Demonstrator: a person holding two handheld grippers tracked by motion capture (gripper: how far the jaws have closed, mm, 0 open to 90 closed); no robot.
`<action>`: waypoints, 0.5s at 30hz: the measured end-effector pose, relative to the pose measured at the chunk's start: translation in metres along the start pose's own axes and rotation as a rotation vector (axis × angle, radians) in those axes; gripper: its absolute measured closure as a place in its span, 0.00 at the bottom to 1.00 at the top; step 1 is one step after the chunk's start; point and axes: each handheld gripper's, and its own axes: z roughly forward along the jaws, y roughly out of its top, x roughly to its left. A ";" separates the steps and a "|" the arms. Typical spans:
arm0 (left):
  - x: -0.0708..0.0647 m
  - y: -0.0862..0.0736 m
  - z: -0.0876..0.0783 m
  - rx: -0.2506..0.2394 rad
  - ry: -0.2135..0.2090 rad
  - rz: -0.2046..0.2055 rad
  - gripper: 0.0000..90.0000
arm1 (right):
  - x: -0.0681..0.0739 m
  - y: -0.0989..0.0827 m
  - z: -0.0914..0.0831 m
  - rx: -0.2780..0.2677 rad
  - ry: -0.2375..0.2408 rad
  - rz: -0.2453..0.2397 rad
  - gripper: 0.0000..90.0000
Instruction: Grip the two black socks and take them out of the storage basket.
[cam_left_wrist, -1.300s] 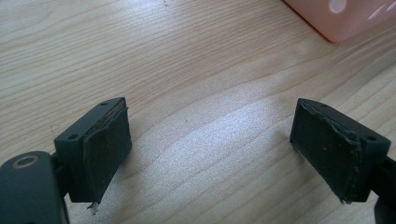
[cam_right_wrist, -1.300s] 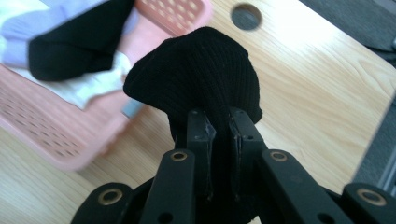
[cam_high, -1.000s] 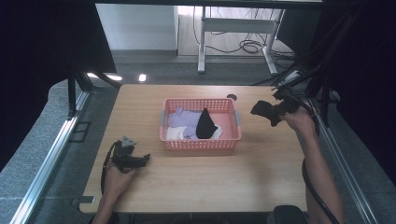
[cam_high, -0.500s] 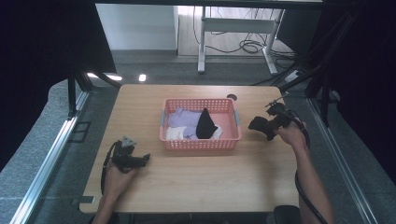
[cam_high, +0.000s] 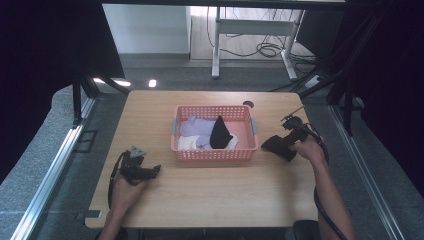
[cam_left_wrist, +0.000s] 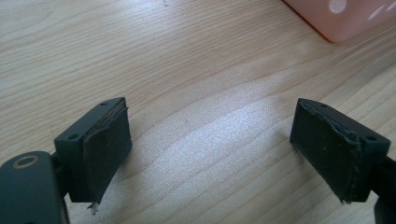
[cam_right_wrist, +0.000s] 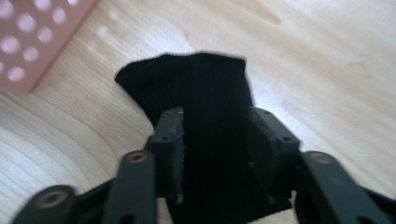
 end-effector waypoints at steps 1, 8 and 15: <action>0.000 0.000 0.000 0.000 0.000 0.000 0.13 | 0.000 0.000 0.000 0.000 0.000 0.000 0.59; 0.000 0.000 0.000 -0.002 0.000 -0.001 0.13 | 0.003 0.012 -0.021 -0.050 -0.008 0.015 0.49; 0.000 0.000 0.000 -0.003 0.000 -0.002 0.13 | 0.019 0.039 -0.039 -0.097 0.031 -0.034 0.49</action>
